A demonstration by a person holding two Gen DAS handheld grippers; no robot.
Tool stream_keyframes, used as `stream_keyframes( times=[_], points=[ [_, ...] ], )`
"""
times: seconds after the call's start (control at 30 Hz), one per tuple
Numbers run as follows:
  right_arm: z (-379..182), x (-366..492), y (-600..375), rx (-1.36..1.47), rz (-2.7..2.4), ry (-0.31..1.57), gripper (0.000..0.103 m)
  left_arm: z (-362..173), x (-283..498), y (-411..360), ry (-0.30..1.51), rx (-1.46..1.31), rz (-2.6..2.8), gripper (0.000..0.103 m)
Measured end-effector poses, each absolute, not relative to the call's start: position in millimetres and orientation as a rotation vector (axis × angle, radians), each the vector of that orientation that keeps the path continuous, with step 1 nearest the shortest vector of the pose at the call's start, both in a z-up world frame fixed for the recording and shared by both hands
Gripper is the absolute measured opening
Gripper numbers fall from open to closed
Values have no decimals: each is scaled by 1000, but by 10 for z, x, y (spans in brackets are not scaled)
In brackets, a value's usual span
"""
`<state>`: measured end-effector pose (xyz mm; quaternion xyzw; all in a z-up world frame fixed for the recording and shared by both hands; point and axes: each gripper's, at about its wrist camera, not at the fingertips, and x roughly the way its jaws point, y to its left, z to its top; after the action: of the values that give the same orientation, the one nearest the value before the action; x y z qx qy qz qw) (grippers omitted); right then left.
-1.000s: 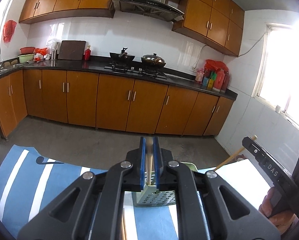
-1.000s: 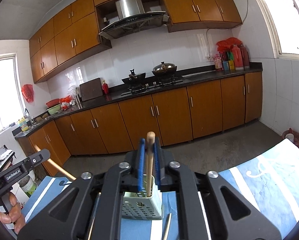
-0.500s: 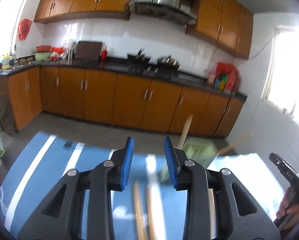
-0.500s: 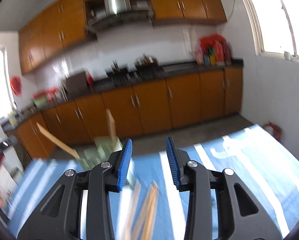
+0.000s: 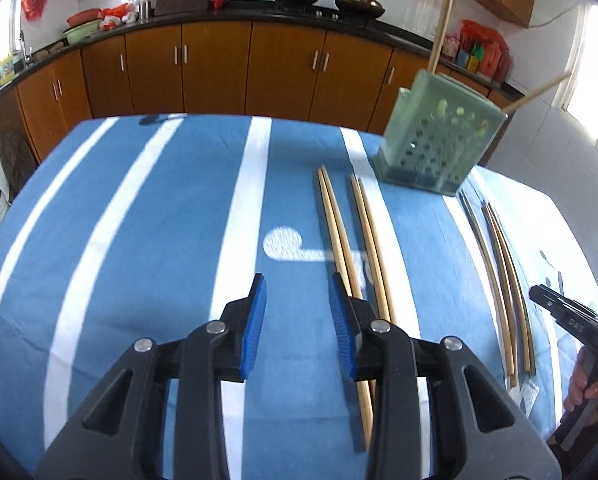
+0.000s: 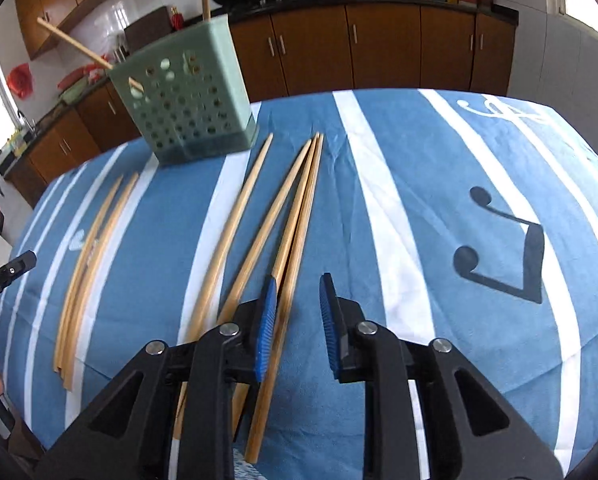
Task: Organize utensils
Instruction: 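Move both grippers back down and close each on another chopstick, then lift both held chopsticks and carry them toward the green holder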
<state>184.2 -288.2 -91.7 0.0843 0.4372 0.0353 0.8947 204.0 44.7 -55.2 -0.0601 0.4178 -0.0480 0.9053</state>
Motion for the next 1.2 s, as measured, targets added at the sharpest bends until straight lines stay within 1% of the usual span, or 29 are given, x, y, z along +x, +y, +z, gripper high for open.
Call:
stream_keyframes(
  times=[0.17, 0.23, 0.27, 0.3, 0.4, 0.47, 0.63, 0.83, 0.87, 1.0, 1.2],
  points=[
    [-976, 1823, -2832, 134, 65, 916, 22, -639, 2044, 420, 884, -126, -118, 33],
    [-984, 1827, -2826, 98, 46, 913, 15, -654, 2051, 407, 889, -129, -127, 33],
    [-986, 1838, -2838, 75, 16, 910, 8, -666, 2047, 393, 893, -132, -138, 33],
    [-989, 1859, -2887, 78, -16, 906, 8, -675, 2049, 375, 895, -133, -147, 33],
    [-991, 1894, -3140, 163, -105, 899, 8, -700, 2032, 319, 901, -129, -174, 32],
    [-992, 1904, -3244, 206, -123, 898, 8, -728, 2015, 270, 907, -118, -193, 28],
    [-991, 1881, -3213, 165, -115, 894, 8, -818, 2018, 149, 933, -87, -220, 17],
    [-986, 1876, -3234, 171, -104, 894, 8, -925, 2015, 44, 962, -35, -207, 13],
    [-983, 1865, -3227, 170, -104, 894, 8, -939, 2009, 48, 959, -28, -195, 10],
    [-987, 1882, -3184, 181, -70, 891, 8, -944, 2063, 84, 946, -21, -152, 8],
    [-999, 1980, -3079, 161, -52, 867, 8, -936, 2317, 394, 930, -97, -35, 8]
  ],
)
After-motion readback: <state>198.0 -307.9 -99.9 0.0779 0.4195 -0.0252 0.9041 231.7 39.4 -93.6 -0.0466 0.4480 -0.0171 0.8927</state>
